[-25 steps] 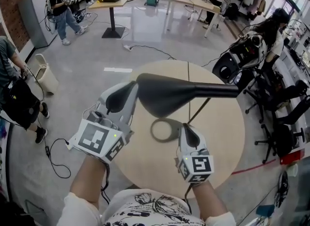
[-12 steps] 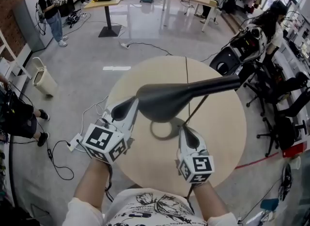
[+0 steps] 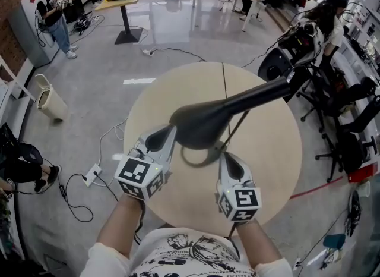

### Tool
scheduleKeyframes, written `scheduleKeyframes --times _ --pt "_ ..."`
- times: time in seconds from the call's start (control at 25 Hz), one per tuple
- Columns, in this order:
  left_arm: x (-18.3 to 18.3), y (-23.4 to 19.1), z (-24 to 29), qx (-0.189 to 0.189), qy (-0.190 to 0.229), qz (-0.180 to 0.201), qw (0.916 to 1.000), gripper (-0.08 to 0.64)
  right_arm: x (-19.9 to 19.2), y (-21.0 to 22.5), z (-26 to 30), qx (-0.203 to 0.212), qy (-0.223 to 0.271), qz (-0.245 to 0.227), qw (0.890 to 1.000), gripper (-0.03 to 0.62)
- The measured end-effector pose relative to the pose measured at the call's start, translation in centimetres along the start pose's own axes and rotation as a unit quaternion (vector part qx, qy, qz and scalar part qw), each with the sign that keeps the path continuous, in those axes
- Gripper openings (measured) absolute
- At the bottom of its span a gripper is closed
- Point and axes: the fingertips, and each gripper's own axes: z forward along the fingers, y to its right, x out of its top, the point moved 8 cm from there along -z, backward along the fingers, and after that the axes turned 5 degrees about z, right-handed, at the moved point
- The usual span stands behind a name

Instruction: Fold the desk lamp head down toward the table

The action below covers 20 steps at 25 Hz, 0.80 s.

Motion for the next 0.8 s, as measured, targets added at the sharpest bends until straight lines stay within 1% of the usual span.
scheduleKeyframes --times 0.52,0.64,0.8 --pt "-2.7 1.8 2.7 -0.022 -0.035 -0.014 0.9991 0.002 -0.6 1.6 -0.9 -0.021 -0.009 0.002 1.000 0.009" --pt "-3.1 2.3 3.0 -0.021 -0.034 -0.026 0.9989 -0.004 -0.7 2.1 -1.1 -0.024 -0.013 0.000 1.000 0.009" --pt "-3.0 2.7 3.2 -0.011 -0.022 -0.037 0.9990 -0.008 -1.0 2.5 -1.3 -0.024 -0.019 0.004 1.000 0.009"
